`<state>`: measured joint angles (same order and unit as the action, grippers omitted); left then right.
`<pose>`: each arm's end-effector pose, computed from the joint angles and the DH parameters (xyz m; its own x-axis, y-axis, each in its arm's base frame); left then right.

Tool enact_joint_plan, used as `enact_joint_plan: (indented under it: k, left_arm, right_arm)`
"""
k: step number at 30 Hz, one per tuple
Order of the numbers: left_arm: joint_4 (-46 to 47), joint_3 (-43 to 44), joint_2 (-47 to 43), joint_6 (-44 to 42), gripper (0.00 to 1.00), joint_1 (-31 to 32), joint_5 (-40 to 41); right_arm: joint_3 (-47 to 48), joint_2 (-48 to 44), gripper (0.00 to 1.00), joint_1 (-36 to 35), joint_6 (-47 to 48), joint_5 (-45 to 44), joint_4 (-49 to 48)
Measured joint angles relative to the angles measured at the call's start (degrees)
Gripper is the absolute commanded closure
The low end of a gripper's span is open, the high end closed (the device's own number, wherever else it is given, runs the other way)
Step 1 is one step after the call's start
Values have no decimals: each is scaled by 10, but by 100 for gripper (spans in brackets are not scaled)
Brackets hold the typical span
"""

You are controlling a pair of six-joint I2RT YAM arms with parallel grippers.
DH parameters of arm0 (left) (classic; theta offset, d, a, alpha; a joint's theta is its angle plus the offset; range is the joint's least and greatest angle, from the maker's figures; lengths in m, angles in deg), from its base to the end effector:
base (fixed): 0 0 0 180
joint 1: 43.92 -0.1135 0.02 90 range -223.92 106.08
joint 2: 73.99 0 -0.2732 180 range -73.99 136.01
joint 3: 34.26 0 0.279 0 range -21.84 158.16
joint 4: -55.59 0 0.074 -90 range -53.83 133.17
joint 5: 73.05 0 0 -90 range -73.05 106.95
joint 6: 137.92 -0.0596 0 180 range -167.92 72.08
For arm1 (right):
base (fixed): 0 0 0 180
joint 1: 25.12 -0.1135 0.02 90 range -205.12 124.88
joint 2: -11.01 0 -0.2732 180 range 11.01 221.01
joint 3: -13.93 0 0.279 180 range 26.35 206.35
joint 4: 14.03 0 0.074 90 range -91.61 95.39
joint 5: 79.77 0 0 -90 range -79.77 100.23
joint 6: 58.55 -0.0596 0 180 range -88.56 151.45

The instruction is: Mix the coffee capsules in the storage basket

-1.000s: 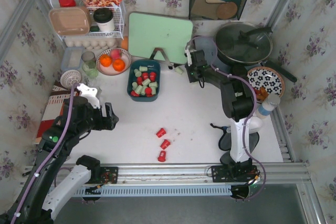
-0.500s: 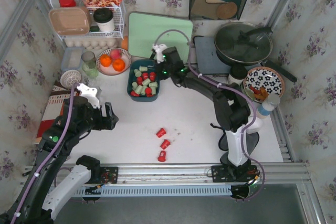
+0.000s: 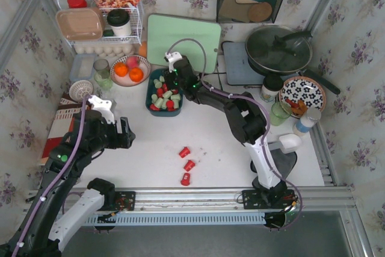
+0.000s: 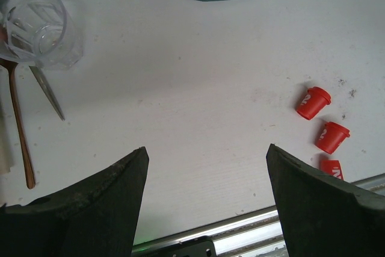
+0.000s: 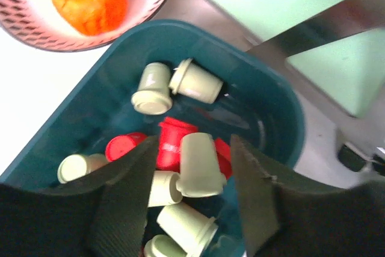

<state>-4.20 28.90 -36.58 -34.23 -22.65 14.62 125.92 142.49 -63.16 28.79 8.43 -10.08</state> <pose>0.1528 -0.0621 0.3259 -0.6000 -0.0202 -0.7997 0.2592 0.9408 -0.2182 0.4631 0.3599 0.1720 -0.3405 -0.2075 -0.9171 -0.5780 0.8155 0.0301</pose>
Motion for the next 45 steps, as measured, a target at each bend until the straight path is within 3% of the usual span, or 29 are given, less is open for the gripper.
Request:
enact_joint_plan:
  k: [4, 12, 23, 25, 28, 32, 38, 45]
  left_arm:
    - [0, 0, 5, 0, 18, 0, 2]
    - [0, 0, 16, 2, 18, 0, 5]
    - [-2, 6, 33, 4, 18, 0, -9]
    - [-2, 8, 41, 4, 18, 0, -16]
    - [-3, 12, 56, 4, 17, 0, -24]
    - [0, 13, 66, 6, 16, 0, -42]
    - [33, 6, 83, 29, 16, 7, -75]
    - [104, -22, 186, 80, 16, 107, -26]
  right_arm:
    - [-19, -18, 20, 1, 9, -43, -28]
    - [-147, -170, 19, -2, 37, -80, -69]
    - [-517, -518, 16, -16, 50, -122, -154]
    - [-586, -579, 1, -16, 53, -143, -170]
    - [-680, -647, 0, -16, 61, -183, -218]
    - [-781, -694, 0, -16, 61, -256, -269]
    - [-803, -719, 0, -13, 57, -340, -330]
    - [-811, -715, 0, -12, 47, -389, -349]
